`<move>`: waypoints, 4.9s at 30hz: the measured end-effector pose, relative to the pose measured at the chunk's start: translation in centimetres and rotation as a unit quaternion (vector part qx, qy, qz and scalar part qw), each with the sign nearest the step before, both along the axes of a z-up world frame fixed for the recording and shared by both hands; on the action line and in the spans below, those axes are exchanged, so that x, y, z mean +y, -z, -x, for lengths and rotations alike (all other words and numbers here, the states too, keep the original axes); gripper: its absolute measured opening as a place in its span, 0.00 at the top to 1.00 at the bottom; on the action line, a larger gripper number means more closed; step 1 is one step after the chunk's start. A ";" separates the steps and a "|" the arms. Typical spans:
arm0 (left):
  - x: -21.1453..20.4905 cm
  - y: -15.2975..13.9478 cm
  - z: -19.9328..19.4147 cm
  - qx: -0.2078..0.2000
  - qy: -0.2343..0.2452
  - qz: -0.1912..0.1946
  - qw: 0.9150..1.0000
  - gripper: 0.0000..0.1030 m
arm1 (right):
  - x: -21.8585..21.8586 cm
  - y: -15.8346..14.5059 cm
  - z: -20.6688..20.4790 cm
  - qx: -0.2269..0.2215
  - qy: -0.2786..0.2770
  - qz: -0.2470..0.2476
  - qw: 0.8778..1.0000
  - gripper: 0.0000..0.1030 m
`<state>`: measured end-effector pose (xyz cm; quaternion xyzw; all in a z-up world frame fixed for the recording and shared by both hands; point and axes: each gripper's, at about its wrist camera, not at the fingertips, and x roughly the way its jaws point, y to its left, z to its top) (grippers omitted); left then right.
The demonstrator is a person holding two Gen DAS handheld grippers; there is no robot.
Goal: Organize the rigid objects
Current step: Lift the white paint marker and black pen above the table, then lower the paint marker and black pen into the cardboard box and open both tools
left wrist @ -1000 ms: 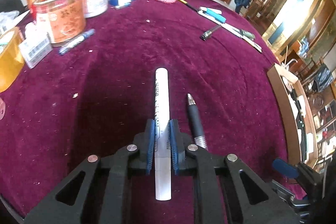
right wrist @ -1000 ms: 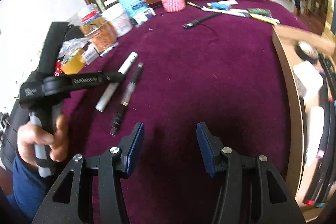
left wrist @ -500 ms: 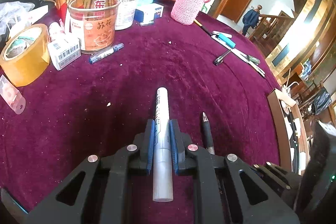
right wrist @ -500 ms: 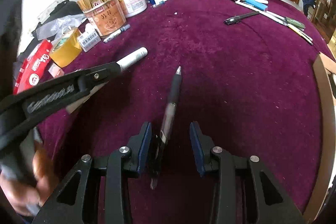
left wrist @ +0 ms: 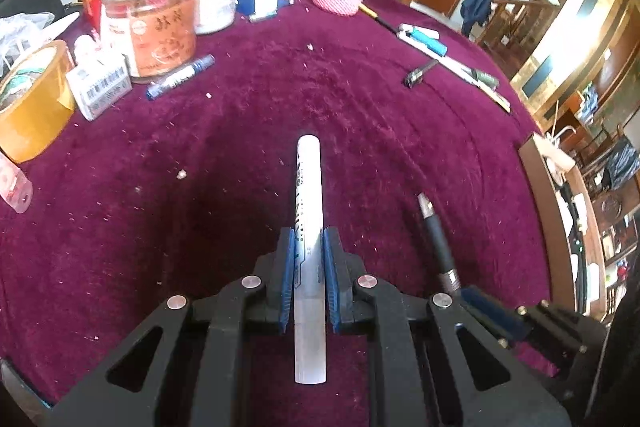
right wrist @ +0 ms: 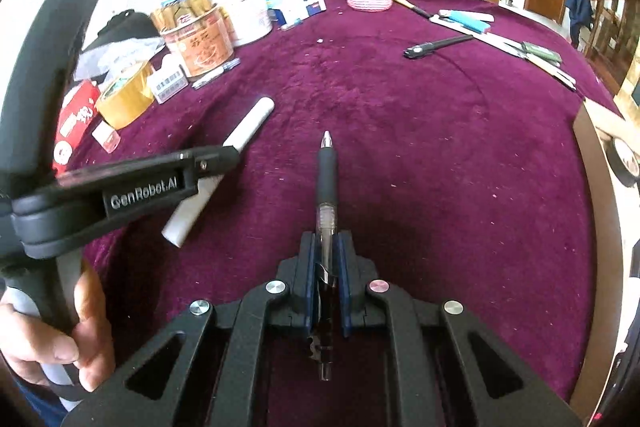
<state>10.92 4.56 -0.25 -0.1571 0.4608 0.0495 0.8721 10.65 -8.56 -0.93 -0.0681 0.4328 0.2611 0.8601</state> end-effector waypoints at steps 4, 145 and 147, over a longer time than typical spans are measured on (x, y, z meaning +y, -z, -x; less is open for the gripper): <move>-0.5 0.2 -0.2 0.001 0.004 -0.019 1.000 0.88 | -1.1 0.4 -0.8 0.010 0.002 -0.029 1.000 0.91; -19.7 -9.0 2.4 -0.184 0.104 -0.126 0.969 0.88 | -22.3 -5.8 4.8 -0.090 0.127 -0.270 0.950 0.91; -21.6 -9.3 2.8 -0.196 0.117 -0.138 0.964 0.88 | -23.2 -5.9 4.8 -0.092 0.135 -0.274 0.948 0.91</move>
